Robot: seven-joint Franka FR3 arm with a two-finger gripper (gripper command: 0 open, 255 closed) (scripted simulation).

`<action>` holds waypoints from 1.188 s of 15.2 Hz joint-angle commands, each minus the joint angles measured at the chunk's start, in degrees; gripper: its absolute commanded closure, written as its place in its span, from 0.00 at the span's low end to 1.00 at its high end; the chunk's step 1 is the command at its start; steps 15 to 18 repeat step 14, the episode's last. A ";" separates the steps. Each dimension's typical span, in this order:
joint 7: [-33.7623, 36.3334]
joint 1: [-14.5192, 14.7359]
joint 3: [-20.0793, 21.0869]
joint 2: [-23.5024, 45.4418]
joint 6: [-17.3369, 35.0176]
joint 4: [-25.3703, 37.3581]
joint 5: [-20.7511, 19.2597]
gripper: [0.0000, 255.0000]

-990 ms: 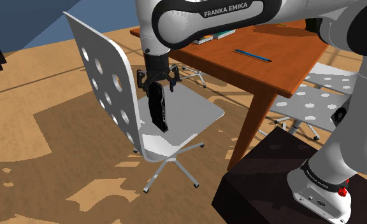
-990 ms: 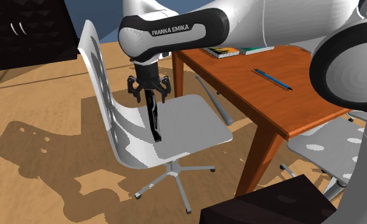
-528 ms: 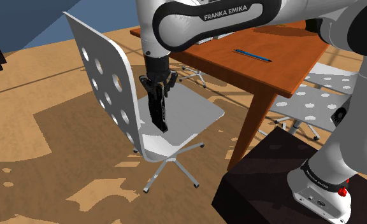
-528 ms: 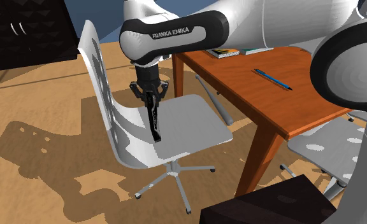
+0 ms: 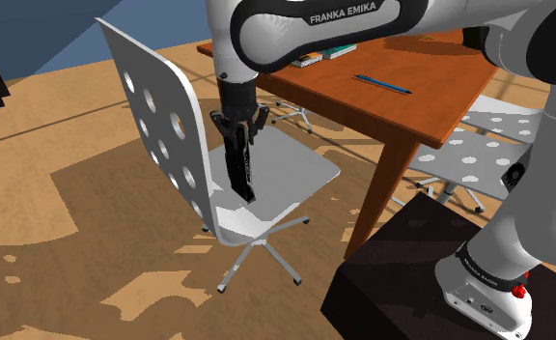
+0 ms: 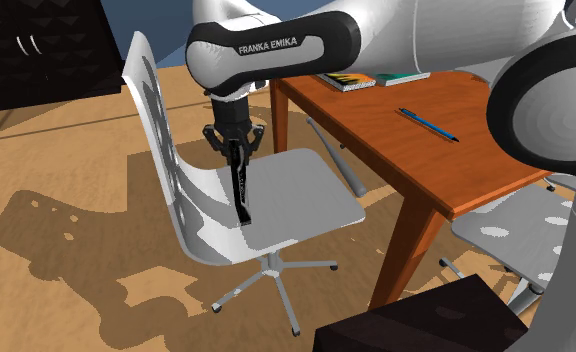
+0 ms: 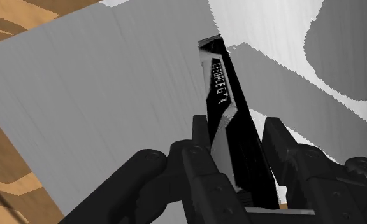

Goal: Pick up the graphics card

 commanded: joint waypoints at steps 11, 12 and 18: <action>-0.30 0.97 0.24 0.51 -9.54 10.11 -0.07 1.00; -0.30 1.11 0.26 0.68 -10.40 11.14 -0.13 1.00; -0.30 1.13 0.26 0.70 -10.53 11.30 -0.14 1.00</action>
